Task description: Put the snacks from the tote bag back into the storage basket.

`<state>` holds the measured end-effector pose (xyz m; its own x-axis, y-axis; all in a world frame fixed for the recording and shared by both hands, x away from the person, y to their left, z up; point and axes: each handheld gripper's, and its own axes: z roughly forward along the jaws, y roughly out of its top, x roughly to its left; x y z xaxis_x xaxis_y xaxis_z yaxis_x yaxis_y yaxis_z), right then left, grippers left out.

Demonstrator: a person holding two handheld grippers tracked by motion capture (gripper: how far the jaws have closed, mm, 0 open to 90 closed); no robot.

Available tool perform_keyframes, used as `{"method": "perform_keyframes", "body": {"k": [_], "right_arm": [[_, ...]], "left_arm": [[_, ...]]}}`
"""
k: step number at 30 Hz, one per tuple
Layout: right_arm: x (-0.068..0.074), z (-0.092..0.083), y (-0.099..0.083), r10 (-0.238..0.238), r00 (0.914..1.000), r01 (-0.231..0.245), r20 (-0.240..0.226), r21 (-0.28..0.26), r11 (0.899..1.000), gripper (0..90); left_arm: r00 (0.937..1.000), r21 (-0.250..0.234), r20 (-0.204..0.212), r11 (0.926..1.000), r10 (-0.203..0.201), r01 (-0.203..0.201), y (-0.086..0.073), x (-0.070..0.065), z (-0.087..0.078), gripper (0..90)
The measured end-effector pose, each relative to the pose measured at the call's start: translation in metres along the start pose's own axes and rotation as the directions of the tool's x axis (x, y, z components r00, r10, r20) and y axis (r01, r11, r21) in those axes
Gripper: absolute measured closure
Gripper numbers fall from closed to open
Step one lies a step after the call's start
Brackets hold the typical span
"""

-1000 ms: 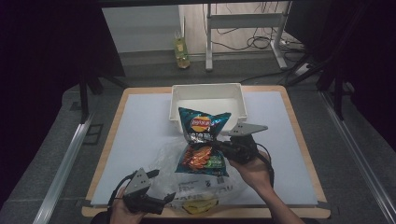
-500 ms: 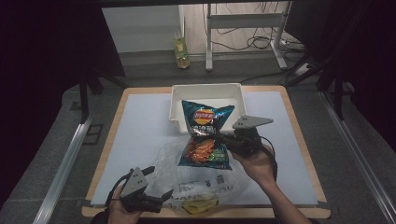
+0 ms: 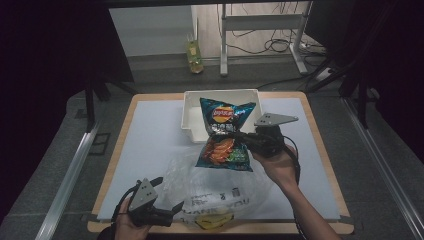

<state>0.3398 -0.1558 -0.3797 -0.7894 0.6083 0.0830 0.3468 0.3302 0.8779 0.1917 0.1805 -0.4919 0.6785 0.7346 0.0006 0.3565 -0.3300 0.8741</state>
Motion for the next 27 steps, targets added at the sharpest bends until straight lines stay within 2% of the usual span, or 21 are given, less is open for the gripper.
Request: {"method": "perform_keyframes", "body": {"k": [12, 27], "right_arm": [[-0.017, 0.008, 0.007, 0.023, 0.9995, -0.023, 0.022, -0.005, 1.000, 89.6], [-0.040, 0.027, 0.020, 0.040, 0.9977, -0.040, 0.054, -0.013, 0.999, 89.6]], "left_arm": [[0.9998, 0.001, 0.015, 1.0000, -0.009, 0.009, -0.001, 0.002, 0.001, 1.8], [0.9996, -0.001, 0.022, 0.9999, -0.015, 0.015, -0.001, 0.004, 0.000, 1.9]]}}
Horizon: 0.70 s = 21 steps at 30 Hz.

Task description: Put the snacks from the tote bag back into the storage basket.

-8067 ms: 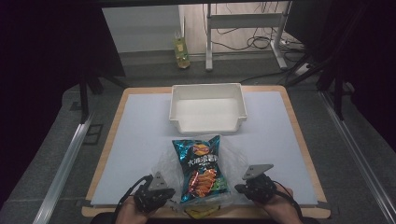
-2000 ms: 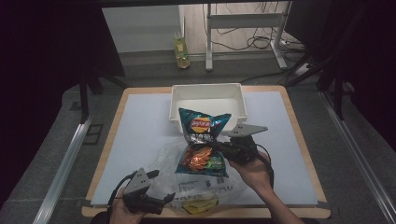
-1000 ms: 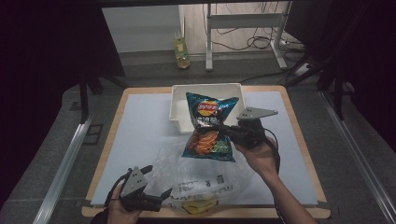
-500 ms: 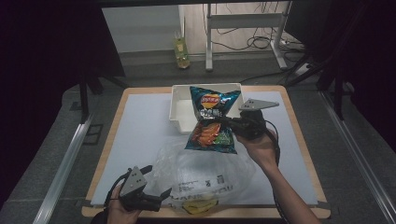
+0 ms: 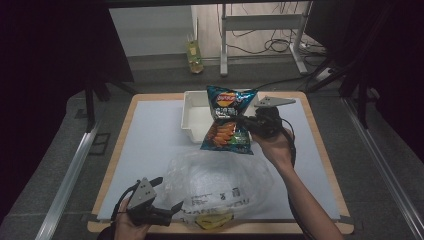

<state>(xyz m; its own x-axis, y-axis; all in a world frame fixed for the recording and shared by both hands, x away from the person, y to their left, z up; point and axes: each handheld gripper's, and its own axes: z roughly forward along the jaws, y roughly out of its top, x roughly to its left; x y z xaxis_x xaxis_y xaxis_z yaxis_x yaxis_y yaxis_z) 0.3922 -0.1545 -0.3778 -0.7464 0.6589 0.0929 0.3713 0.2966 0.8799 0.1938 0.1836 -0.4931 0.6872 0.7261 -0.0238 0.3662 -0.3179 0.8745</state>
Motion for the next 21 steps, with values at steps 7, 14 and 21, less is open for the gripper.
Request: {"method": "perform_keyframes", "body": {"k": [7, 14, 21], "right_arm": [[-0.008, 0.012, 0.004, 0.000, 1.0000, 0.000, 0.006, -0.006, 1.000, 89.6], [-0.017, 0.026, 0.008, 0.006, 0.9999, -0.006, 0.011, 0.000, 1.000, 89.7], [-0.022, 0.038, 0.013, 0.007, 0.9998, -0.007, 0.017, 0.000, 1.000, 89.7]], "left_arm": [[1.0000, 0.002, 0.004, 1.0000, 0.005, -0.005, 0.000, 0.000, 0.000, 1.9], [1.0000, 0.006, 0.007, 1.0000, 0.003, -0.003, 0.000, 0.001, 0.000, 1.8], [0.9999, 0.007, 0.011, 1.0000, 0.003, -0.003, 0.000, 0.001, 0.000, 1.8]]}}
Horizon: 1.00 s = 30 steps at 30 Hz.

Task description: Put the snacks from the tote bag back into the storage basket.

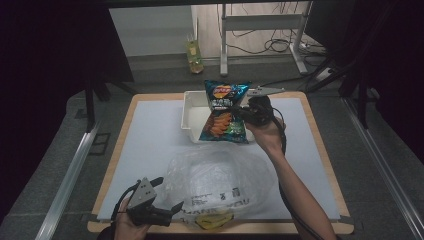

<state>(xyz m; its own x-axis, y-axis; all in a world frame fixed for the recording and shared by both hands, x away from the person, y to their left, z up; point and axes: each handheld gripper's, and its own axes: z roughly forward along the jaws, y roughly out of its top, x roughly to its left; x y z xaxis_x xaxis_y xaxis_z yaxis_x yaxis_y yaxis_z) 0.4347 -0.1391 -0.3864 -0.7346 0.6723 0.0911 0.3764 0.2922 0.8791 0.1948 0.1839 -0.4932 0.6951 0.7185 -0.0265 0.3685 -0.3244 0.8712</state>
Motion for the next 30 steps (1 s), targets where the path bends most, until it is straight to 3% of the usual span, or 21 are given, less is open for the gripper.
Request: {"method": "perform_keyframes", "body": {"k": [20, 30], "right_arm": [[-0.028, 0.041, 0.010, 0.011, 0.9997, -0.011, 0.023, 0.000, 1.000, 89.7], [-0.032, 0.073, 0.011, 0.019, 0.9998, -0.019, -0.004, 0.009, 1.000, 89.7]], "left_arm": [[1.0000, 0.005, 0.004, 1.0000, -0.006, 0.006, 0.000, 0.000, 0.002, 1.8], [0.9999, 0.008, 0.008, 0.9999, -0.011, 0.011, 0.000, 0.001, 0.002, 1.8]]}}
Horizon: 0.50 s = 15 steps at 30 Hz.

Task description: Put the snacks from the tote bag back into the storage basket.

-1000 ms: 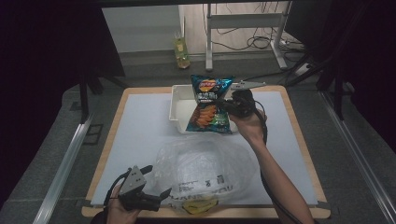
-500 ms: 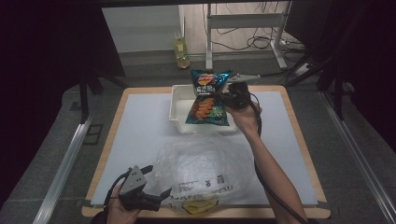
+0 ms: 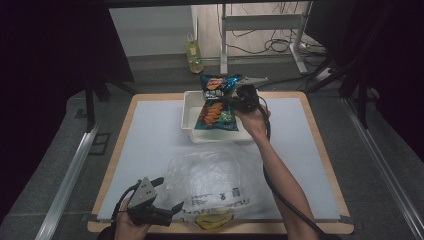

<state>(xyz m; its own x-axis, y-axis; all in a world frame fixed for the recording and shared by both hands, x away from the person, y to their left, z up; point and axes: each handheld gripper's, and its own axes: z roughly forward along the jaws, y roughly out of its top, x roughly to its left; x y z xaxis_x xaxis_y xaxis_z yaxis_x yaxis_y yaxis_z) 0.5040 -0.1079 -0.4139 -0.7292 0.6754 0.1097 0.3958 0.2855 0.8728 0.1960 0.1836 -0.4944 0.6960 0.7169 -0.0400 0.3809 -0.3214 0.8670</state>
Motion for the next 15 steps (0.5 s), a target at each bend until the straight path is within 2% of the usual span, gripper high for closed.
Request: {"method": "perform_keyframes", "body": {"k": [7, 15], "right_arm": [[0.005, 0.025, 0.000, 0.000, 0.9997, 0.000, -0.023, 0.009, 1.000, 89.7], [0.007, 0.049, -0.002, 0.011, 0.9996, -0.010, -0.024, 0.017, 1.000, 89.6]], "left_arm": [[1.0000, 0.003, 0.004, 1.0000, 0.001, -0.001, 0.000, 0.000, 0.000, 1.8], [1.0000, 0.010, 0.009, 0.9999, 0.003, -0.003, -0.001, -0.001, 0.001, 1.8]]}}
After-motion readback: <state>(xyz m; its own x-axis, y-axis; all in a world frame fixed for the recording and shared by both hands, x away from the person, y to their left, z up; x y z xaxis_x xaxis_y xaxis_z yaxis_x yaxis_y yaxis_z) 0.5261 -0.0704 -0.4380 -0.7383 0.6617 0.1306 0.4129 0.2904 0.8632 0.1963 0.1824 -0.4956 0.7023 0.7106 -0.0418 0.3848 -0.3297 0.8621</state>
